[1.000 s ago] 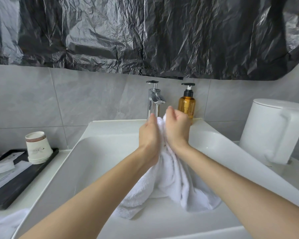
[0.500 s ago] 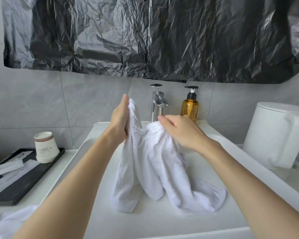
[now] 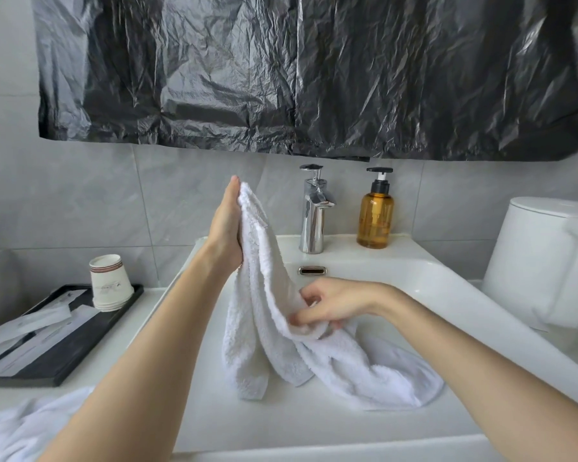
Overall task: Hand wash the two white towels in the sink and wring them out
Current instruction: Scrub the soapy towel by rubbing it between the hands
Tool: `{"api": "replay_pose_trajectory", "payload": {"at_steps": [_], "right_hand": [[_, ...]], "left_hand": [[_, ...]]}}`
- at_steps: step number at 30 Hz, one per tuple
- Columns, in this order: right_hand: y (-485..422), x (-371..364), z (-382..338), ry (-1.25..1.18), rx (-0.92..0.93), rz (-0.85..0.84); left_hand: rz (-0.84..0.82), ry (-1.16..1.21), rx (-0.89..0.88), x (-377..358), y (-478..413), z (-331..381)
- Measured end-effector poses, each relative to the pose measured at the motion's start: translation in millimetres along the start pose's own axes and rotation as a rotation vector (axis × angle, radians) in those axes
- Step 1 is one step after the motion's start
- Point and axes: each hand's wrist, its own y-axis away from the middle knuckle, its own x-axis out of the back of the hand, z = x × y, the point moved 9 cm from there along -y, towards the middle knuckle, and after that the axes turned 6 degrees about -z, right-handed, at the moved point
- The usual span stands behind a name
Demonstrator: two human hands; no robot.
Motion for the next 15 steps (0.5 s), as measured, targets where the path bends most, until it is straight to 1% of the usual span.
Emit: {"api": "replay_pose_trajectory", "payload": {"at_steps": [2,4,6,8,10,12,15], "right_hand": [[3,18,1,0.044,0.008,0.114],[17,44,-6,0.215,0.05,0.269],[34,69,-12,0.245,0.109,0.396],[53,95,-17,0.203,0.177,0.556],[75,120,-23,0.143,0.264,0.789],[98,136,-26,0.046,0.333,1.014],[130,146,-30,-0.072,0.434,1.261]], "left_hand": [[0.042,-0.004,-0.03,6,-2,3],[0.137,-0.038,-0.093,21,-6,12],[0.214,-0.1,-0.165,35,-9,22],[0.273,-0.179,-0.267,41,-8,32],[0.319,-0.321,-0.412,40,-3,44],[0.301,-0.438,-0.538,33,0,52],[0.287,-0.568,-0.601,31,-3,56]]}}
